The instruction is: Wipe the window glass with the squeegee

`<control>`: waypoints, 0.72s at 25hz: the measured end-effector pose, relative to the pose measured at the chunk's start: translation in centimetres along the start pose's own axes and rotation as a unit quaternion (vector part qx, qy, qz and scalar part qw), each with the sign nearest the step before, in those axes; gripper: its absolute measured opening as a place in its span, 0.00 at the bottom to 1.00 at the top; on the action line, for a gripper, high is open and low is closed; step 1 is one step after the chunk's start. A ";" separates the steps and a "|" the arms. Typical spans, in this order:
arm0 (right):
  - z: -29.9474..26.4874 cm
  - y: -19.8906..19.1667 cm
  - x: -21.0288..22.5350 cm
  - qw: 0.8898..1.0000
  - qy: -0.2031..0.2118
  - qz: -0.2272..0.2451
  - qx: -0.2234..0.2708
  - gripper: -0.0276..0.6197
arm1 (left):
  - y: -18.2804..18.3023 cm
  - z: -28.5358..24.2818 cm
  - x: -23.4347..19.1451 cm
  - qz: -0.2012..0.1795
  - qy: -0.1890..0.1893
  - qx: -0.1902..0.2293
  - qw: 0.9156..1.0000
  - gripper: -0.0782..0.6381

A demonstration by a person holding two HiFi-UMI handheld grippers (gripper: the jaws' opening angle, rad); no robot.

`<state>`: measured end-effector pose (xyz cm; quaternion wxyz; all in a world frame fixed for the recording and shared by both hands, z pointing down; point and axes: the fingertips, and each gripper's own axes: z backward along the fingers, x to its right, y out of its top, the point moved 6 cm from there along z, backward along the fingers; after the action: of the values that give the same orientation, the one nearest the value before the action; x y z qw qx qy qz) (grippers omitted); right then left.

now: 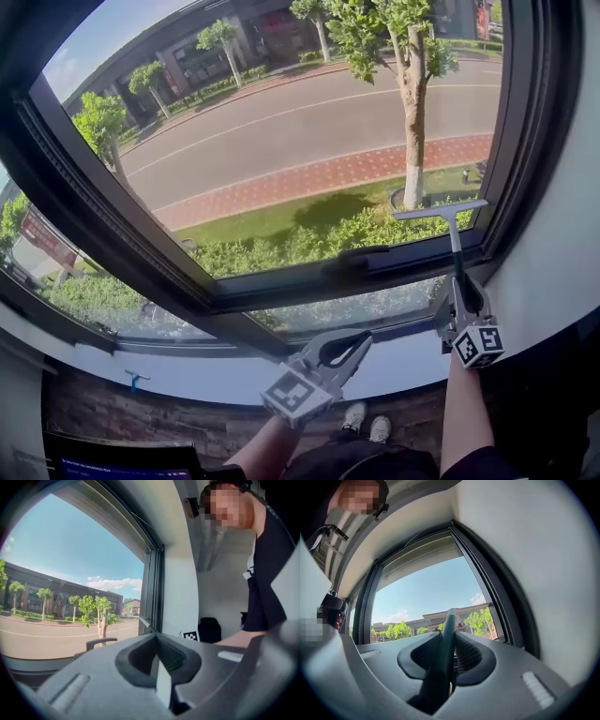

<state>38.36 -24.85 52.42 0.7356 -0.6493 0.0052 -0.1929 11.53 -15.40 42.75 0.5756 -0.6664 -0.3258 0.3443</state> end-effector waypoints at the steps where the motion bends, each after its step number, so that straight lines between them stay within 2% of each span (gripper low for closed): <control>1: 0.0 -0.3 0.0 1.000 0.000 -0.002 -0.003 0.19 | 0.0 0.1 -0.1 0.000 0.001 0.001 1.000 0.11; 18: 1.0 -3.8 0.9 0.998 -0.002 -0.015 -0.054 0.19 | 0.4 -0.3 0.3 -0.001 0.001 -0.002 1.000 0.11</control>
<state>38.37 -24.49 56.37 0.6966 -0.6883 0.0040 -0.2022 11.91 -15.35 42.35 0.5745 -0.6676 -0.3270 0.3425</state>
